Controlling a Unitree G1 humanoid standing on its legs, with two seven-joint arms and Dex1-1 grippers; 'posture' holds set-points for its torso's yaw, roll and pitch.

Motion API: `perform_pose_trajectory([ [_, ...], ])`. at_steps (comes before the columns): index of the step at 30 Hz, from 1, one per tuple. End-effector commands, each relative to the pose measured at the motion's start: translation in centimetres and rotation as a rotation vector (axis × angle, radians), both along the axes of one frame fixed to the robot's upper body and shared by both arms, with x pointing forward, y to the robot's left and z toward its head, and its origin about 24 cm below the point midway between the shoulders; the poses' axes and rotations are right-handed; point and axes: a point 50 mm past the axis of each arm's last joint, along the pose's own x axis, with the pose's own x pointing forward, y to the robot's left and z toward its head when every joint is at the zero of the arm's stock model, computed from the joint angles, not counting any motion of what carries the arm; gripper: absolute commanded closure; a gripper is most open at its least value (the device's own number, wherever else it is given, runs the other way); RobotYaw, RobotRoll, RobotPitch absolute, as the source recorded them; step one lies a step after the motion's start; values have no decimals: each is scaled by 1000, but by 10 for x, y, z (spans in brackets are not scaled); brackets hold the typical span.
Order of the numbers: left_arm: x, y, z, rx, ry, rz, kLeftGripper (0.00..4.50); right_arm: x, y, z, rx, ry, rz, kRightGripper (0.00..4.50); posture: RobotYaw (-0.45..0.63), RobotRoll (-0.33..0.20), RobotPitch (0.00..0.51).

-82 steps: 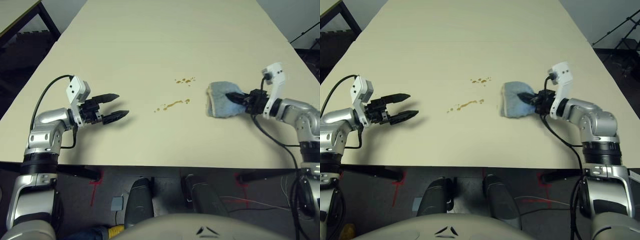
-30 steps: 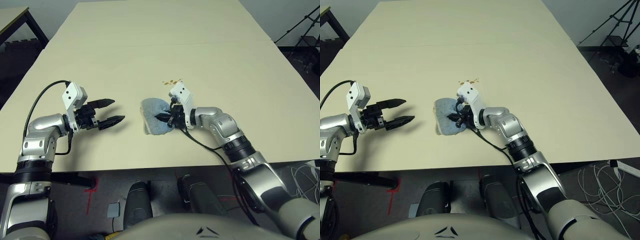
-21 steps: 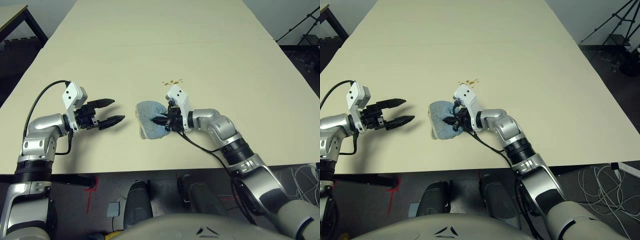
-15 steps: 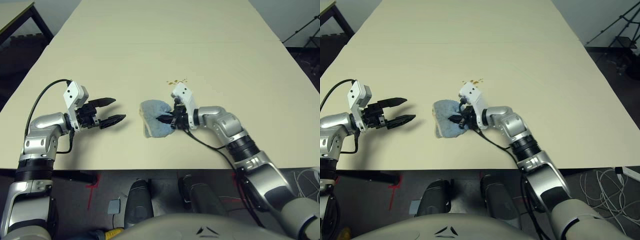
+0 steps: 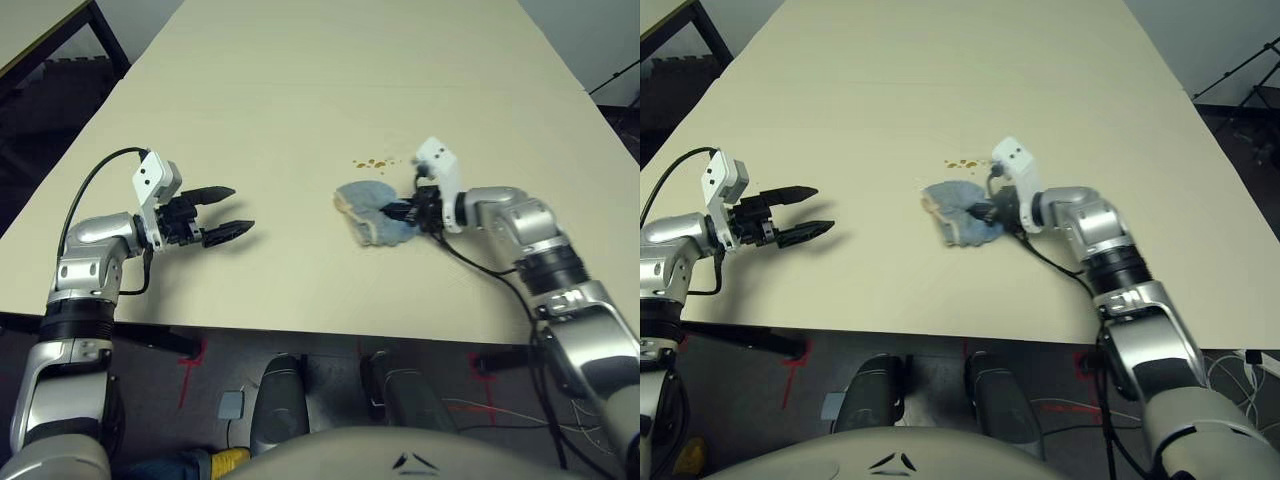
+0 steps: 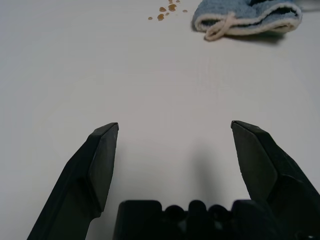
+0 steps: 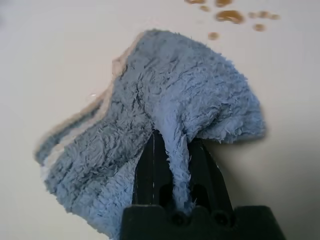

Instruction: Wipe the water off the table with a rag.

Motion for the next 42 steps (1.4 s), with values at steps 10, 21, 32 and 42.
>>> perform_pose_trajectory([
  [10, 6, -5, -1, 14, 0, -32, 0, 34, -31, 52, 164, -236, -273, 4500, -175, 0, 105],
  [21, 0, 6, 3, 28, -12, 5, 0, 56, 13, 7, 72, -218, -292, 4500, -142, 0, 109],
  [32, -8, 12, 3, 39, -6, 29, 0, 48, 57, -30, 51, -113, -148, 4500, -115, 0, 120],
  [42, -8, 13, 4, 41, -7, 36, 0, 42, 115, -35, 59, -108, 16, 4500, -105, 0, 124],
])
